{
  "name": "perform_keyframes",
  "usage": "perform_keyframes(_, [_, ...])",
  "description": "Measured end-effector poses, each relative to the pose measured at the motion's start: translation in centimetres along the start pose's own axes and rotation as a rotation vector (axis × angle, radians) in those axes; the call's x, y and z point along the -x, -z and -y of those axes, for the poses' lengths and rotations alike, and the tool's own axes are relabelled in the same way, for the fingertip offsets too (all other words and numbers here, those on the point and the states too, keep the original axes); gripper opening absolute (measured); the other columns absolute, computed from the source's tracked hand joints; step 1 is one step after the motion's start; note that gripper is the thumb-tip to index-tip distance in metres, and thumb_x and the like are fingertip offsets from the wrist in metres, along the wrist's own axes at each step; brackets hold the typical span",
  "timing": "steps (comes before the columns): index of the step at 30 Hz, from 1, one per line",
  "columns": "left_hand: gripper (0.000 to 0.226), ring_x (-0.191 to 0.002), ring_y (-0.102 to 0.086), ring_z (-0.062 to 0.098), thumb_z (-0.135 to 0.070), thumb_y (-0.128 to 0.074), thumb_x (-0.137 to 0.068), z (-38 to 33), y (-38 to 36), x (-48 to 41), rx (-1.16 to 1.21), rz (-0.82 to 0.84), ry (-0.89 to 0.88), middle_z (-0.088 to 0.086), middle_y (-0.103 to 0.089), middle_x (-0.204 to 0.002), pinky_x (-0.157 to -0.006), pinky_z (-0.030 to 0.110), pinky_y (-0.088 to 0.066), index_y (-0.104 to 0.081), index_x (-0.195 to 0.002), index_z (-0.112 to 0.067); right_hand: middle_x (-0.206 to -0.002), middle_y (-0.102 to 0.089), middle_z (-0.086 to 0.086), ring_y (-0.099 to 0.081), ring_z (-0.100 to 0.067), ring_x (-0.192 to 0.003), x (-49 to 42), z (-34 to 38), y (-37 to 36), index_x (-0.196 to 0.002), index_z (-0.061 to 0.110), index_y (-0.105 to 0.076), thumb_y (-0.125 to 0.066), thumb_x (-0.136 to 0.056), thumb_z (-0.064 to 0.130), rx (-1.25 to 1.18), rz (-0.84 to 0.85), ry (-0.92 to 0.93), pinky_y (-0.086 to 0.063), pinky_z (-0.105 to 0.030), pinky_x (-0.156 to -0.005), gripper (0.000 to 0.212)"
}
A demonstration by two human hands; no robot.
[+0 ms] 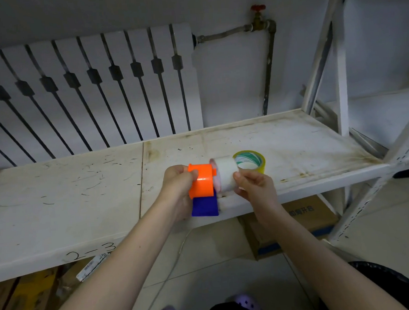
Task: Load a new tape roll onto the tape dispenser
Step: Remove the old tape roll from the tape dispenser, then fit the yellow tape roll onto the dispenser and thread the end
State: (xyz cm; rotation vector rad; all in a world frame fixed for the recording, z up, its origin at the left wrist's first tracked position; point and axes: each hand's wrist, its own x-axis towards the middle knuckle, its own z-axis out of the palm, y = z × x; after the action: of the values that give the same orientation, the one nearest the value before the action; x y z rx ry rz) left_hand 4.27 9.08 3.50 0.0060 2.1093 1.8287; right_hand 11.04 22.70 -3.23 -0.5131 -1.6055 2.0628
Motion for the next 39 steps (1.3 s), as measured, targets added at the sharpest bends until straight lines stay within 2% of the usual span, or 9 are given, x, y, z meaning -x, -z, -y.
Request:
perform_keyframes(6, [0.003,-0.063,-0.045,0.011,-0.004,-0.048,-0.094,0.4,0.0,-0.6,-0.003,-0.025,0.001,0.003,-0.051,-0.075,-0.030,0.011,-0.038,-0.048,-0.096,-0.006,-0.097,-0.065,0.003,-0.063,-0.010,-0.090,-1.7,1.2,2.4,-0.098,0.018,-0.064,-0.059,-0.089,0.012,0.173,-0.093,0.168,-0.056,-0.023,-0.074,0.012])
perform_keyframes(8, [0.004,-0.065,-0.048,0.013,-0.003,-0.048,-0.094,0.9,0.2,-1.0,0.017,-0.034,0.016,0.004,-0.054,-0.077,-0.036,0.016,-0.044,-0.050,-0.093,-0.006,-0.099,-0.063,0.002,-0.059,-0.013,-0.095,-2.5,1.2,3.3,-0.098,0.017,-0.066,-0.058,-0.089,0.012,0.390,-0.171,0.337,-0.050,-0.025,-0.080,0.012])
perform_keyframes(11, [0.018,-0.067,-0.050,0.014,-0.003,-0.051,-0.092,1.7,0.2,-1.4,0.001,-0.062,0.003,0.010,-0.057,-0.085,-0.049,0.023,-0.045,-0.052,-0.077,-0.012,-0.111,-0.056,-0.004,-0.048,-0.018,-0.106,-4.5,1.2,5.5,-0.097,0.013,-0.068,-0.061,-0.087,0.016,0.688,-0.369,0.486,-0.035,-0.011,-0.084,0.013])
perform_keyframes(14, [0.021,-0.067,-0.049,0.013,-0.002,-0.052,-0.092,2.0,0.3,-1.4,0.012,-0.067,-0.004,0.006,-0.055,-0.079,-0.040,0.016,-0.047,-0.050,-0.074,-0.013,-0.118,-0.052,-0.006,-0.046,-0.023,-0.110,-6.6,1.0,8.0,-0.099,0.012,-0.068,-0.059,-0.089,0.018,0.785,-0.447,0.423,-0.038,-0.026,-0.083,0.014])
perform_keyframes(19, [0.012,-0.094,-0.054,0.025,-0.014,-0.057,-0.090,2.3,1.1,-2.1,-0.125,-0.042,0.018,0.008,-0.058,-0.100,-0.078,0.036,-0.043,-0.054,-0.079,-0.017,-0.127,-0.051,-0.005,-0.042,-0.028,-0.115,-9.1,-0.3,11.1,-0.101,0.014,-0.070,-0.054,-0.090,0.017,1.065,-0.496,0.305,-0.044,-0.039,-0.083,0.020])
perform_keyframes(26, [0.003,-0.096,-0.051,0.027,-0.011,-0.056,-0.090,2.3,1.5,-2.4,-0.228,-0.007,0.041,0.010,-0.057,-0.098,-0.070,0.034,-0.039,-0.055,-0.087,-0.013,-0.124,-0.053,-0.008,-0.045,-0.031,-0.112,-9.9,-0.8,13.2,-0.098,0.017,-0.072,-0.054,-0.089,0.015,1.225,-0.532,0.206,-0.044,-0.044,-0.083,0.020])
perform_keyframes(32, [0.006,-0.093,-0.054,0.027,-0.011,-0.055,-0.090,2.7,1.7,-2.6,-0.225,0.013,0.052,0.012,-0.059,-0.101,-0.071,0.034,-0.040,-0.056,-0.095,-0.010,-0.134,-0.049,-0.005,-0.043,-0.028,-0.121,-9.6,-0.2,10.7,-0.120,0.015,-0.056,-0.052,-0.083,0.005,1.190,-0.487,0.231,-0.041,-0.042,-0.094,0.038])
perform_keyframes(36, [0.011,-0.085,-0.056,0.025,-0.005,-0.051,-0.092,2.6,1.8,-2.3,-0.172,0.049,0.064,0.011,-0.059,-0.092,-0.075,0.038,-0.047,-0.054,-0.083,-0.011,-0.122,-0.056,-0.004,-0.053,-0.022,-0.112,-7.7,-0.1,6.3,-0.111,0.014,-0.058,-0.056,-0.086,0.008,1.011,-0.175,0.375,-0.045,-0.030,-0.091,0.026])
perform_keyframes(39, [0.022,-0.074,-0.054,0.020,0.002,-0.048,-0.092,2.3,2.1,-2.0,-0.082,0.049,0.054,0.009,-0.056,-0.083,-0.065,0.033,-0.046,-0.053,-0.076,-0.011,-0.126,-0.057,-0.006,-0.053,-0.024,-0.113,-6.7,-0.8,3.7,-0.118,0.013,-0.057,-0.054,-0.089,0.018,1.224,0.014,0.392,-0.045,-0.035,-0.093,0.029])
